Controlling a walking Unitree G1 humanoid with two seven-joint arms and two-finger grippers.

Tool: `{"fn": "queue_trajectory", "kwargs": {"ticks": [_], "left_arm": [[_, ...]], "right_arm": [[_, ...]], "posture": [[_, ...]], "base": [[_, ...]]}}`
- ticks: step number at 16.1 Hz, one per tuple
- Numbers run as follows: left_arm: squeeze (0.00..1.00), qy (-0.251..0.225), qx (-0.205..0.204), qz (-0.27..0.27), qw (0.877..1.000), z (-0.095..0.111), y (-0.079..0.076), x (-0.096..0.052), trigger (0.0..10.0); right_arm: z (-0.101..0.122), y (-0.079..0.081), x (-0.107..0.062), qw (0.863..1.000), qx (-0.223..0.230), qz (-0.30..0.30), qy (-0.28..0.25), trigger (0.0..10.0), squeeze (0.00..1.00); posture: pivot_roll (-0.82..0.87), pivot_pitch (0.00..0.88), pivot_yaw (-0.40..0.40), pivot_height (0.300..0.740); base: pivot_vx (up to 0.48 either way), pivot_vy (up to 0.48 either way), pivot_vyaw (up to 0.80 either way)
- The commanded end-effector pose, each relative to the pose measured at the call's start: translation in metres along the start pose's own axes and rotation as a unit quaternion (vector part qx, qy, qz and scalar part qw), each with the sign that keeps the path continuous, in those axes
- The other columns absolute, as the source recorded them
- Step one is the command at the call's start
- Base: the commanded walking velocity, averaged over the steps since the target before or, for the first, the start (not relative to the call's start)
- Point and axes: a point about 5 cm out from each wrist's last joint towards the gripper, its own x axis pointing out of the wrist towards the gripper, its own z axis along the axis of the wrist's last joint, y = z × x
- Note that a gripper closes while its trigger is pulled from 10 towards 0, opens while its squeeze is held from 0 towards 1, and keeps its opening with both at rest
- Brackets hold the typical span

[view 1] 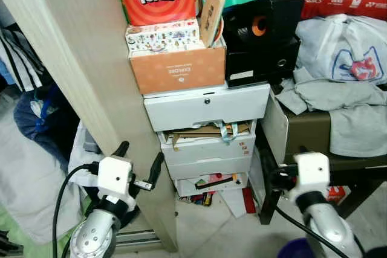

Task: Clean up the room

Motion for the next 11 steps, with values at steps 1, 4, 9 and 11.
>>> {"fn": "queue_trajectory", "kwargs": {"ticks": [1,4,9,11], "left_arm": [[0.0,-0.001,0.013,0.04,0.999,0.004,0.013,-0.003,10.0],[0.0,-0.006,0.013,0.044,0.999,0.008,0.012,-0.004,10.0],[0.0,-0.011,0.022,0.06,0.998,0.012,0.015,-0.008,10.0],[0.0,-0.019,0.027,0.059,0.998,0.017,0.015,-0.006,10.0]], "right_arm": [[0.01,0.006,0.003,1.0,0.003,0.012,-0.016,10.0,0.0],[0.01,0.005,0.002,1.0,0.005,0.012,-0.015,10.0,0.0],[0.028,0.007,-0.013,0.997,-0.045,0.02,-0.058,10.0,0.0],[0.031,0.006,-0.017,0.996,-0.059,0.018,-0.067,10.0,0.0]], "posture": [[-0.19,0.0,0.089,0.74],[-0.19,0.0,0.086,0.74],[-0.19,0.0,0.086,0.74],[-0.19,0.0,0.088,0.74]], "base": [[0.0,0.0,0.8],[0.0,0.0,0.8],[0.0,0.0,0.16],[0.0,0.0,0.0]]}}
